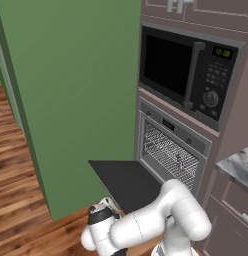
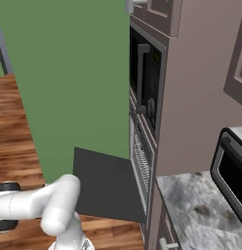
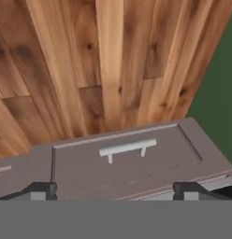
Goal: Place the fish on the bottom rack of the oven, and slide the tray back inside. Close the oven door.
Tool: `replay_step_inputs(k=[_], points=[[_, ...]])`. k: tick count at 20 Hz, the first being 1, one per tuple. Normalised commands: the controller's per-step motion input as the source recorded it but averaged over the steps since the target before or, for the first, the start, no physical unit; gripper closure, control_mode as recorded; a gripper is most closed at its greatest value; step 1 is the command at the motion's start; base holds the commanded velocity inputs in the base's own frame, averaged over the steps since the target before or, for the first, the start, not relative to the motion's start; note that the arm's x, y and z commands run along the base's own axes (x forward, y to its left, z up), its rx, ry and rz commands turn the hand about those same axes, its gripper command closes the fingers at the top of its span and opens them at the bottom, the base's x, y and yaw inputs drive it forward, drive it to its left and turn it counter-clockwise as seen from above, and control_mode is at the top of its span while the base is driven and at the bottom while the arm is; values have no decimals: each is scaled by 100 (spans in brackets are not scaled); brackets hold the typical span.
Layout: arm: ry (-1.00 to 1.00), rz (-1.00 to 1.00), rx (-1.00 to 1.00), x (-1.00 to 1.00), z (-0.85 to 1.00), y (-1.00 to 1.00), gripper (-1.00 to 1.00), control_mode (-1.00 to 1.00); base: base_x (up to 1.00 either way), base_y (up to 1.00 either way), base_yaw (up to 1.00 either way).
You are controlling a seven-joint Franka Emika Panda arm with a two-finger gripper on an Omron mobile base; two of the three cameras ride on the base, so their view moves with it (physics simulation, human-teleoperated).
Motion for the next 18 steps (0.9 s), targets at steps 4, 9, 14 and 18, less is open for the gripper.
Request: replay_step_inputs(k=[4,9,14,18], points=[[-14,-8,-31,15,-78,-52,-100,-100,0,0,0],[-39,-18,-39,0,-34,-68,-100,-100,0,0,0],[-49,-21,-42,0,-2,-82,-100,-100,0,0,0],[-30,-18,-24,0,3,-100,-100,-100,0,0,0]])
